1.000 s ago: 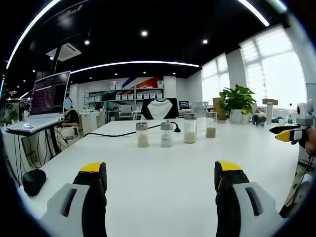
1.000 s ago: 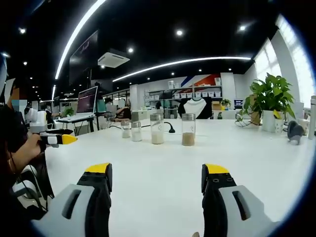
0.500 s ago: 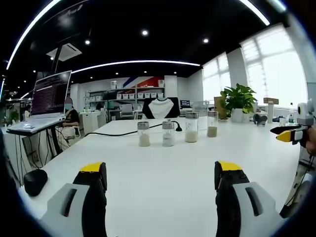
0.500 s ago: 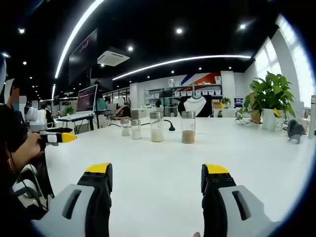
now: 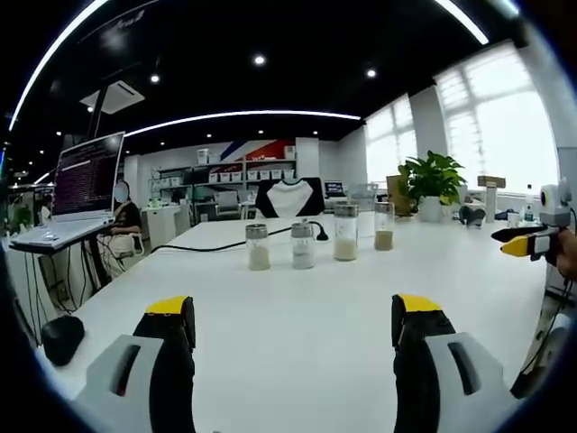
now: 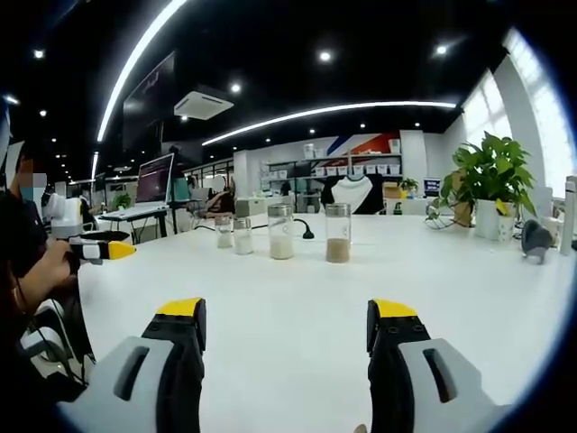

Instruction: Rotate the seasoning bottle until the label or dispensing opening points toward the visible target arrow and the bottle remains upright within the marked orientation range

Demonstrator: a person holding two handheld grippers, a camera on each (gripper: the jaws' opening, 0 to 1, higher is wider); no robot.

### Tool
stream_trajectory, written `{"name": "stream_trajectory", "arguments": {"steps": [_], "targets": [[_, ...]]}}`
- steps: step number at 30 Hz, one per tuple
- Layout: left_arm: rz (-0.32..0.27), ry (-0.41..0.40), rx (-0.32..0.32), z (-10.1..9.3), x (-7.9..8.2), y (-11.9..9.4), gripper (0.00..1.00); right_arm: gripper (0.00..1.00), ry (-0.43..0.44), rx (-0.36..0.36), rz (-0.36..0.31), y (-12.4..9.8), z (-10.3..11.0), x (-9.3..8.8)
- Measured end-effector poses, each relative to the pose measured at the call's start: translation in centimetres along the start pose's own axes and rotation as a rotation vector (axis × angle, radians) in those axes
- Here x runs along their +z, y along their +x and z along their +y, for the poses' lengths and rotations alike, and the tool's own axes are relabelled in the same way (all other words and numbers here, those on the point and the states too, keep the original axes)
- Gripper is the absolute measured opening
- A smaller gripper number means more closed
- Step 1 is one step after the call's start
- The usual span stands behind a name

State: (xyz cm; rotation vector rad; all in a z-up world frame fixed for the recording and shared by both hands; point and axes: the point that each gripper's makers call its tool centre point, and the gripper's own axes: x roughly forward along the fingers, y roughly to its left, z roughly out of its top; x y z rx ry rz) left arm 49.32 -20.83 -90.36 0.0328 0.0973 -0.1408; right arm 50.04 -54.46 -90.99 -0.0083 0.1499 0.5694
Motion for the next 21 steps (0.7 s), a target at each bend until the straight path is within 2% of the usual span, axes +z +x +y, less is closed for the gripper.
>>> {"name": "stream_trajectory", "arguments": {"steps": [21], "targets": [[-0.021, -0.017, -0.014, 0.1, 1.1, 2.2, 0.95, 0.73, 0.008, -0.008, 0.006, 0.9, -0.6, 0.2]]}}
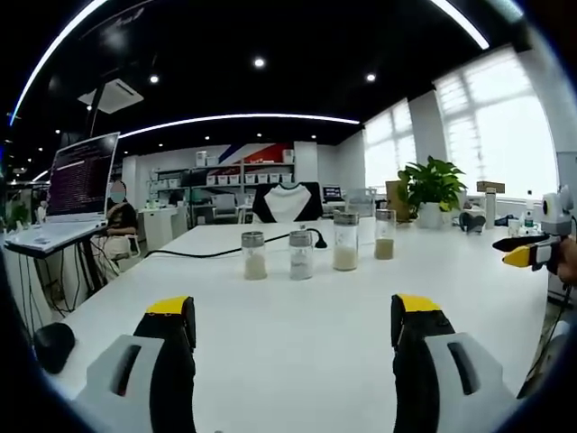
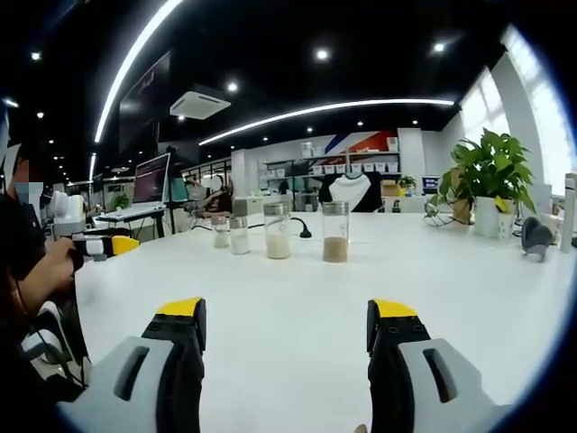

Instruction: Rotate the seasoning bottle until the label or dispensing opening points toward the visible target arrow and the bottle remains upright within the marked orientation range

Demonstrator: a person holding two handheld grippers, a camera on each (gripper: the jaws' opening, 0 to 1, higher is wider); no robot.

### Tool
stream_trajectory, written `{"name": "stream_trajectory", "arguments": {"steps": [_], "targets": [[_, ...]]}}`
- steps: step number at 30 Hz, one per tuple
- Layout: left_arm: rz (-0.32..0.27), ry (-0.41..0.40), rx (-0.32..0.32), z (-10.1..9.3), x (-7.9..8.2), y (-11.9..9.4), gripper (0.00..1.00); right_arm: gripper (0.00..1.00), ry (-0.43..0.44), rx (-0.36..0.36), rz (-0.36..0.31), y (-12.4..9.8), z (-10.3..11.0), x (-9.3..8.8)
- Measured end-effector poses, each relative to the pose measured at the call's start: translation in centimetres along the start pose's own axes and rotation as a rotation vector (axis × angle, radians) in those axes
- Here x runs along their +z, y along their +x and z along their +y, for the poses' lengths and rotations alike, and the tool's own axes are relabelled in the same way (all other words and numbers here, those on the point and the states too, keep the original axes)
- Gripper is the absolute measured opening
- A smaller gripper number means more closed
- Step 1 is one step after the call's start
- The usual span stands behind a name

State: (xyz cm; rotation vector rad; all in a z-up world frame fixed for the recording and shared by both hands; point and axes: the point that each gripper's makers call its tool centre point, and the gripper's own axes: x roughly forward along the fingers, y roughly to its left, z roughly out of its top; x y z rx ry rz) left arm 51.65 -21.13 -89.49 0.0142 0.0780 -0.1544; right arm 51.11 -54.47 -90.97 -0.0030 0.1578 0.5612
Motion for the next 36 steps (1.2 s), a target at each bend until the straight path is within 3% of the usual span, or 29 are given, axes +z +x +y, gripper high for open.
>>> {"name": "stream_trajectory", "arguments": {"steps": [13, 16, 23, 30, 36], "targets": [[0.011, -0.007, -0.02, 0.4, -0.3, 2.0, 0.94, 0.73, -0.005, 0.014, 0.008, 0.7, 0.5, 0.1], [-0.013, -0.07, -0.067, 0.2, 0.1, 2.4, 0.94, 0.72, -0.007, 0.015, 0.014, 0.7, 0.5, 0.1], [-0.02, -0.016, -0.038, 1.7, 1.0, 3.5, 0.94, 0.72, -0.01, 0.012, 0.012, 1.0, 0.4, 0.3], [-0.007, -0.022, -0.048, 2.8, 0.6, 5.3, 0.93, 0.71, -0.02, 0.013, 0.012, 1.3, 0.6, 0.5], [-0.022, -0.028, -0.057, 2.8, 1.5, 6.9, 0.94, 0.71, -0.023, 0.014, 0.012, 1.6, 0.8, 0.6]]}}
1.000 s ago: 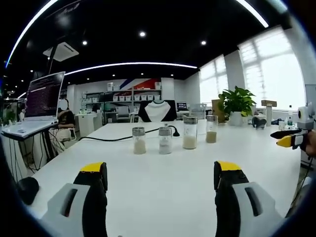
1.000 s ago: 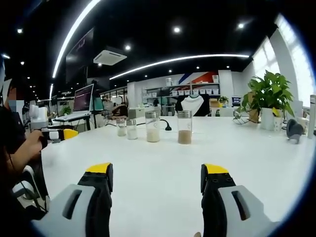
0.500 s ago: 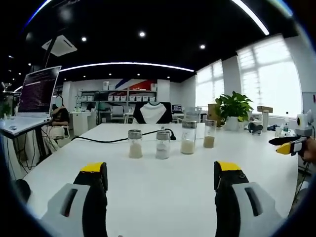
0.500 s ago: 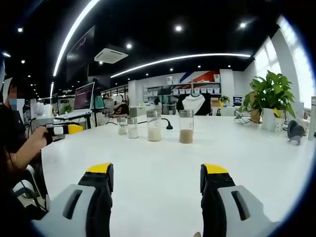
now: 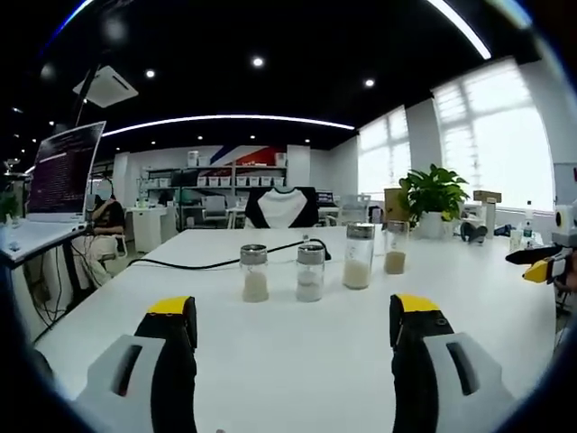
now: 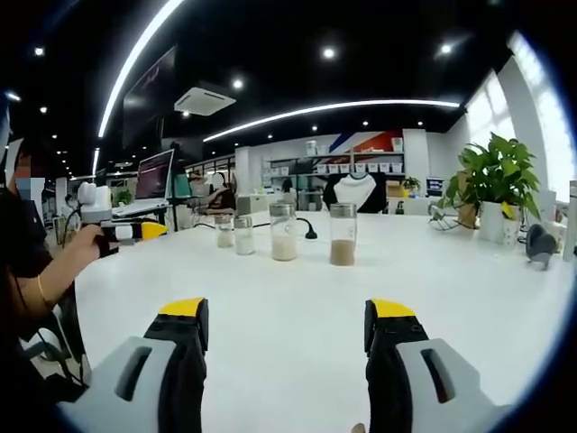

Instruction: Rotate the seasoning bottle until the label or dispensing opening points toward the visible target arrow and the bottle remains upright within the marked orientation range

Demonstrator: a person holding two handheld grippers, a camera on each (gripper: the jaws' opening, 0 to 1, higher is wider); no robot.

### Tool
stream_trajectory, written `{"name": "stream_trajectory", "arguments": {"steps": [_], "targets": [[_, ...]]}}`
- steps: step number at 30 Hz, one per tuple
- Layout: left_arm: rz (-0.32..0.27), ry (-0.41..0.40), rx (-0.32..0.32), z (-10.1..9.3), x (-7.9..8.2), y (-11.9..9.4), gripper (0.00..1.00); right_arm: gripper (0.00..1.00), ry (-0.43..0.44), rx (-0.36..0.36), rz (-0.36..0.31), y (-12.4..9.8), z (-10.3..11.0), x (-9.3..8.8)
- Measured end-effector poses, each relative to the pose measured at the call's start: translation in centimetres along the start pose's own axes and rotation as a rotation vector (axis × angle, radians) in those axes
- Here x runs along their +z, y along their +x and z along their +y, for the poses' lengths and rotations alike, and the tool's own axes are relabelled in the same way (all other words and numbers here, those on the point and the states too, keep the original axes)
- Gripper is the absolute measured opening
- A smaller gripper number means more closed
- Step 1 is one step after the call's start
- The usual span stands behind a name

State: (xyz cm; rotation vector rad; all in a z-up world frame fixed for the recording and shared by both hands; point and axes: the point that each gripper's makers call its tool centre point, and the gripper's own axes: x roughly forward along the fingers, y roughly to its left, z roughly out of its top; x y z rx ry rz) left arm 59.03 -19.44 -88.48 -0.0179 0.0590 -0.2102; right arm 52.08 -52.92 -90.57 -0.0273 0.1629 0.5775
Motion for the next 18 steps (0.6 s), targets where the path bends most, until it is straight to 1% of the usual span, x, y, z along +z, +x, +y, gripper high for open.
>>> {"name": "stream_trajectory", "arguments": {"steps": [4, 7, 10, 13, 18], "targets": [[-0.006, 0.029, -0.019, -0.5, 0.7, 1.3, 0.93, 0.71, 0.002, 0.004, -0.005, 0.0, 0.2, 0.1], [-0.008, 0.052, -0.018, -0.3, 1.3, 1.9, 0.93, 0.71, -0.001, -0.002, -0.004, -0.1, 0.0, 0.1], [-0.006, 0.099, 0.02, 0.7, 1.7, 2.7, 0.92, 0.71, -0.011, -0.016, -0.006, -0.3, -0.3, 0.2], [-0.012, 0.087, 0.02, 1.3, 2.1, 3.4, 0.92, 0.71, -0.018, -0.025, -0.006, -0.5, -0.4, 0.3], [-0.001, 0.11, 0.017, 1.8, 2.3, 4.6, 0.92, 0.71, -0.013, -0.033, -0.002, -0.7, -0.5, 0.1]]}}
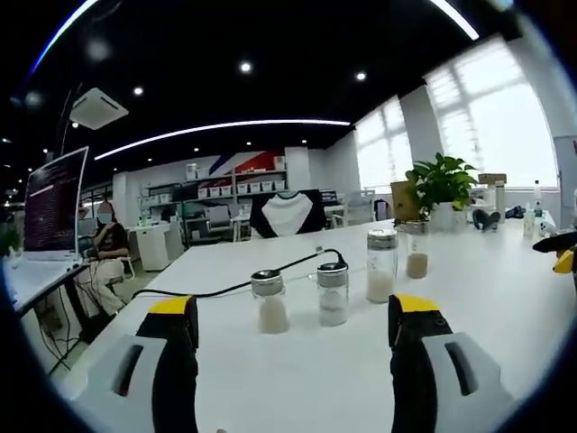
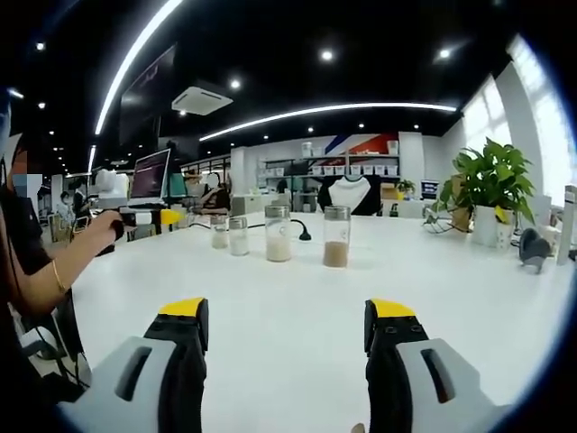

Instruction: Rotate the seasoning bottle until the label or dispensing opening points toward the visible target arrow and the bottle remains upright within the marked orientation range

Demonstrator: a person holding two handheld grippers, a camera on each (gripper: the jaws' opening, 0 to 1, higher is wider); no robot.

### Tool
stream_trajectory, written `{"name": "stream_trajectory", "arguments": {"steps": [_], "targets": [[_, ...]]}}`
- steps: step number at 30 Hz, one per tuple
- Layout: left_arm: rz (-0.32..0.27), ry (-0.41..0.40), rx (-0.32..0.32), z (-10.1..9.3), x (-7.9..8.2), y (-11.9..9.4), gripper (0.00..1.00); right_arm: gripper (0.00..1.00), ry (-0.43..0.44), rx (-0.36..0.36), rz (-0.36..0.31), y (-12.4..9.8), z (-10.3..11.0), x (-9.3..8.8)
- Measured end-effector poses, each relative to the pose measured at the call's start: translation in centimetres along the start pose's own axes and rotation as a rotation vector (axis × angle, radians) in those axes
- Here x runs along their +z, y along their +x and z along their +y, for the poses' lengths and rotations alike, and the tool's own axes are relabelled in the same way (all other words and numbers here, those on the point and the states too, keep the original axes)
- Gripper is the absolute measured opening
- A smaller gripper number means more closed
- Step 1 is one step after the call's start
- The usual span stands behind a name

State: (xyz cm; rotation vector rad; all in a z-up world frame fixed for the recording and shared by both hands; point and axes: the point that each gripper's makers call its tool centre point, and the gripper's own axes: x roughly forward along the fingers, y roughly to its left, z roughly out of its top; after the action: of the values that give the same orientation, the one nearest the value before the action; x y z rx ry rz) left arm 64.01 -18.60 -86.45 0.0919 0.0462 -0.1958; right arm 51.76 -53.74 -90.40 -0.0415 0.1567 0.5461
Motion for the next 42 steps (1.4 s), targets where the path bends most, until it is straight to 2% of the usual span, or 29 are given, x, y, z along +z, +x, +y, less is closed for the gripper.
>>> {"name": "stream_trajectory", "arguments": {"steps": [3, 9, 11, 15, 20, 27, 33, 40, 42], "targets": [[-0.007, -0.006, -0.007, 0.3, 0.3, 0.7, 0.92, 0.71, 0.002, -0.002, 0.001, 0.0, 0.0, 0.0], [-0.027, -0.008, -0.018, 1.5, 1.8, 3.6, 0.91, 0.7, -0.005, 0.005, 0.001, -0.1, 0.2, 0.2], [-0.039, -0.019, -0.051, 1.3, 2.3, 4.3, 0.92, 0.7, -0.006, -0.002, 0.002, -0.2, 0.1, 0.3], [-0.027, 0.006, -0.036, 1.8, 2.5, 5.3, 0.91, 0.7, 0.0, -0.011, 0.004, -0.2, 0.1, 0.2], [-0.047, -0.008, -0.041, 2.4, 3.0, 6.2, 0.9, 0.7, -0.002, -0.011, 0.009, 0.0, 0.4, 0.2], [-0.033, -0.039, -0.027, 3.5, 2.3, 8.1, 0.9, 0.68, -0.024, 0.011, -0.008, 0.4, 1.0, 1.2], [0.004, -0.03, -0.009, 4.1, 1.2, 9.2, 0.9, 0.68, -0.032, 0.012, -0.032, 0.9, 1.0, 2.0], [0.029, -0.031, -0.012, 4.4, 0.3, 10.0, 0.9, 0.68, -0.024, 0.008, -0.028, 1.2, 1.0, 1.8], [0.043, -0.014, -0.022, 3.8, 0.4, 9.7, 0.9, 0.68, -0.023, 0.009, -0.019, 1.3, 1.1, 1.6]]}}
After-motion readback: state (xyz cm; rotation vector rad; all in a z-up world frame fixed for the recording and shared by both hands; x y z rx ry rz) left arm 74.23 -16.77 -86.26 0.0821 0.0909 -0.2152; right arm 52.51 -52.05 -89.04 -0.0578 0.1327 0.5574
